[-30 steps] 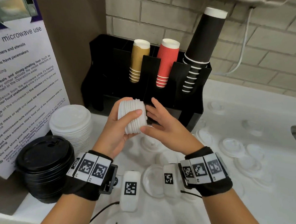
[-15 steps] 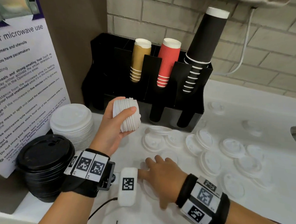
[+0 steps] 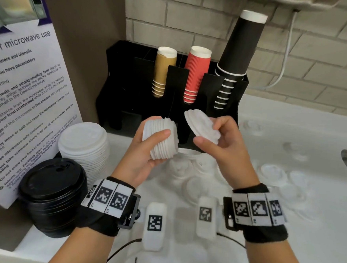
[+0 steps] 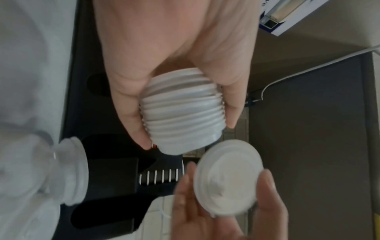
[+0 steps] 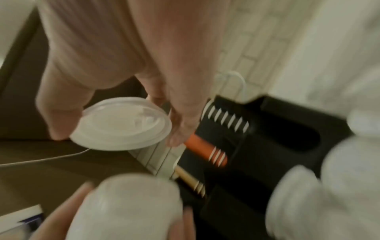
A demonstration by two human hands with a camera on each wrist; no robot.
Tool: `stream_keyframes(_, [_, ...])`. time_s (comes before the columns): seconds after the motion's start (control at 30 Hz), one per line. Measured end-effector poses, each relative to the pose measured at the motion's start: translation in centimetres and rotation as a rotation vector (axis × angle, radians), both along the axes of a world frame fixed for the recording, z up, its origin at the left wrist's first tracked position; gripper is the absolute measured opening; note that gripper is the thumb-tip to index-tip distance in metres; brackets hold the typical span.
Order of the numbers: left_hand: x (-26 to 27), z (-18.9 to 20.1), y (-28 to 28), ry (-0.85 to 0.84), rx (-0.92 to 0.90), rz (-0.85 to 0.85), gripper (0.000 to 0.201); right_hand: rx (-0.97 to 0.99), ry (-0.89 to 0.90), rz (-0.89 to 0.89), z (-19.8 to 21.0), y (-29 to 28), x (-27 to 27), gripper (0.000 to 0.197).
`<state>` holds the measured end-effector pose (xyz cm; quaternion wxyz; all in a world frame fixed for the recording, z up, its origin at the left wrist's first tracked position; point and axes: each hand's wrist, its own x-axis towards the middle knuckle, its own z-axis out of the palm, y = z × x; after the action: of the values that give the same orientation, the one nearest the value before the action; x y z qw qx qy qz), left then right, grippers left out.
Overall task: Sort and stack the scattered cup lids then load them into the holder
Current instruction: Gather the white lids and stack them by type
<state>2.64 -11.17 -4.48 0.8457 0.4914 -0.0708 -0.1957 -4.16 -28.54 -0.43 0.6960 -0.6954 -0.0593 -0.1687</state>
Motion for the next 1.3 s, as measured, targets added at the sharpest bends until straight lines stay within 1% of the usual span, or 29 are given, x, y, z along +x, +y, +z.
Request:
stream_keyframes(0.07, [-0.2, 0.3, -0.2, 0.026, -0.036, -0.055, 0.056, 0.062, 0.013, 0.016, -1.0, 1.1, 0.2, 0.033])
stream_keyframes(0.13, [-0.5, 0.5, -0.3, 0.044, -0.060, -0.104, 0.063, 0.057, 0.046, 0.018, -1.6, 1.8, 0.3, 0.031])
stream_keyframes(0.2, [-0.6, 0.6, -0.3, 0.050, -0.064, -0.143, 0.065, 0.020, 0.079, 0.031, -2.0, 2.0, 0.3, 0.031])
stream_keyframes(0.27, [-0.7, 0.6, -0.3, 0.059, -0.067, -0.166, 0.063, -0.055, 0.097, 0.038, -2.0, 1.8, 0.2, 0.034])
stream_keyframes(0.33, [-0.7, 0.5, -0.3, 0.067, -0.070, -0.175, 0.062, -0.128, 0.096, 0.054, -1.8, 1.5, 0.1, 0.043])
stream_keyframes(0.47, [-0.6, 0.5, -0.3, 0.079, -0.082, -0.141, 0.066, -0.257, 0.117, 0.081, -1.3, 0.7, 0.2, 0.072])
stream_keyframes(0.53, [-0.5, 0.5, -0.4, 0.060, -0.076, -0.130, 0.064, -0.279, 0.119, 0.095, -1.2, 0.6, 0.3, 0.078])
stream_keyframes(0.7, [-0.6, 0.3, -0.7, 0.017, -0.073, -0.126, 0.054, -0.316, 0.094, 0.096, -0.9, 0.8, 0.4, 0.070])
stream_keyframes(0.83, [-0.6, 0.1, -0.8, 0.056, -0.110, -0.108, 0.060, -0.316, 0.079, 0.112, -0.8, 0.8, 0.5, 0.065])
stream_keyframes(0.93, [-0.6, -0.2, -1.0, 0.130, -0.135, -0.118, 0.067, -0.362, 0.074, 0.068, -0.6, 0.7, 0.9, 0.056])
stream_keyframes(1.0, [-0.6, -0.4, -1.1, 0.139, -0.118, -0.153, 0.065, -0.435, 0.059, 0.005, -0.4, 0.7, 1.2, 0.048])
stream_keyframes(1.07, [-0.4, -0.8, -1.1, 0.164, -0.130, -0.167, 0.058, -0.554, 0.027, -0.066, -0.3, 0.7, 1.6, 0.043])
stream_keyframes(1.13, [-0.1, -1.1, -0.8, 0.203, -0.161, -0.161, 0.054, -0.679, 0.010, -0.097, -0.2, 0.8, 2.0, 0.040])
stream_keyframes(1.17, [0.0, -1.2, -0.8, 0.210, -0.172, -0.159, 0.052, -0.728, 0.012, -0.087, -0.1, 0.9, 2.1, 0.038])
stream_keyframes(1.23, [0.1, -1.5, -0.7, 0.198, -0.167, -0.140, 0.045, -0.780, 0.027, -0.013, -0.1, 1.2, 2.3, 0.036])
stream_keyframes(1.3, [0.2, -1.7, -0.8, 0.197, -0.155, -0.081, 0.040, -0.760, -0.002, 0.066, -0.1, 1.1, 2.5, 0.030])
